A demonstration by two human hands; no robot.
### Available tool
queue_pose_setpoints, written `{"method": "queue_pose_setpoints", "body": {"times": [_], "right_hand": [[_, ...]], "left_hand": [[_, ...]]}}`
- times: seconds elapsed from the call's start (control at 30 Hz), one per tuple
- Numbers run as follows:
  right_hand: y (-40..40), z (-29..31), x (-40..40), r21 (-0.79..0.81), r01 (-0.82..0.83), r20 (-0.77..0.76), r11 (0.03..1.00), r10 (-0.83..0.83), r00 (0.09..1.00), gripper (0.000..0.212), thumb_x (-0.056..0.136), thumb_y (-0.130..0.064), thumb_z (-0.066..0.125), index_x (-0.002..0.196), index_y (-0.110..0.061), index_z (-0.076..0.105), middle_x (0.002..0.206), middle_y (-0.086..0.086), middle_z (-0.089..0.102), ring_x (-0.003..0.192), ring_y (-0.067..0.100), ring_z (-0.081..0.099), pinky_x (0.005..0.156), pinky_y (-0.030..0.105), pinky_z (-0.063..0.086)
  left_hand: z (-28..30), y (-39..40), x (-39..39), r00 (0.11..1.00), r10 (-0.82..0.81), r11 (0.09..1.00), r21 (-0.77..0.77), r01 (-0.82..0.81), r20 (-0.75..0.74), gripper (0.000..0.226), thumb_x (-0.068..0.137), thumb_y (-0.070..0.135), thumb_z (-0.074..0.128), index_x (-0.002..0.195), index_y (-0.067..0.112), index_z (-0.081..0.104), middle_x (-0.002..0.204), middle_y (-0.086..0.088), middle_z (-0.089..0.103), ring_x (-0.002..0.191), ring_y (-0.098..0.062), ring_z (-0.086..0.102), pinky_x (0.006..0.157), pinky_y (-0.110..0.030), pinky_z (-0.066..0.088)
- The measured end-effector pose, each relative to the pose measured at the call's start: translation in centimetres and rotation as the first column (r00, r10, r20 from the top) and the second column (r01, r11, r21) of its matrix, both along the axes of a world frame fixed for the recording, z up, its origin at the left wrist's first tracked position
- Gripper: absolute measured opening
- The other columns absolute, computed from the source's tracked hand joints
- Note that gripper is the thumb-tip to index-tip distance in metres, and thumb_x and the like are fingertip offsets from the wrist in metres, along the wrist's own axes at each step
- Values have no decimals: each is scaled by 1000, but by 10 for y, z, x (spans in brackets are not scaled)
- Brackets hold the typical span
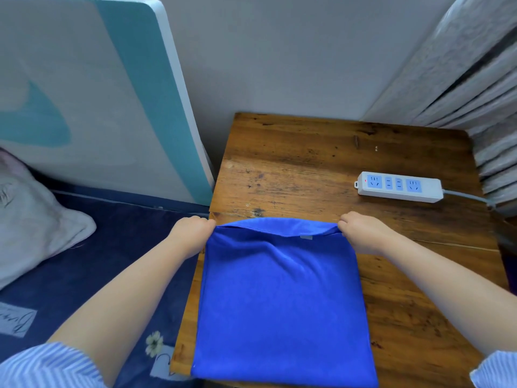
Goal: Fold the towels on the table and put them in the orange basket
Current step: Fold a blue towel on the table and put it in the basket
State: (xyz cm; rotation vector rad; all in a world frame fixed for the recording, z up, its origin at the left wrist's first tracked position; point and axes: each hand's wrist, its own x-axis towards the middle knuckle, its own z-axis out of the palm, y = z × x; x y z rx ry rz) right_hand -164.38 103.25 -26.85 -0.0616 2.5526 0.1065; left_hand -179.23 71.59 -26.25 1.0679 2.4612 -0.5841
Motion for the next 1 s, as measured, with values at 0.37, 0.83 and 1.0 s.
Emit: {"method": "queue_pose_setpoints", "body": {"times": [0.37,0.83,1.0], "right_hand": [[-11,-9,6,-75,-5,16,997,6,1000,21,85,1,43,81,-17,31,74,1,43,71,17,40,49,23,28],[-4,83,13,105,58,-175,993,-39,984,21,90,-15,53,110,-16,50,117,3,58,108,16,56,79,24,49],[-13,142,15,-148,430,-680,891,-407,610,24,87,-6,38,104,2,54,109,20,55,104,34,48,78,40,43]], "left_hand": [[-2,-6,9,1000,15,1000,-3,-15,-4,21,89,6,42,108,12,49,107,-3,62,100,-22,58,65,-28,37],[76,-6,-9,979,153,979,157,-131,-137,29,94,14,40,110,17,64,109,-2,59,108,-20,52,77,-31,47],[140,10,-8,908,404,744,617,-256,-110,29,95,15,40,109,5,63,110,-15,58,108,-31,51,81,-37,45]]}}
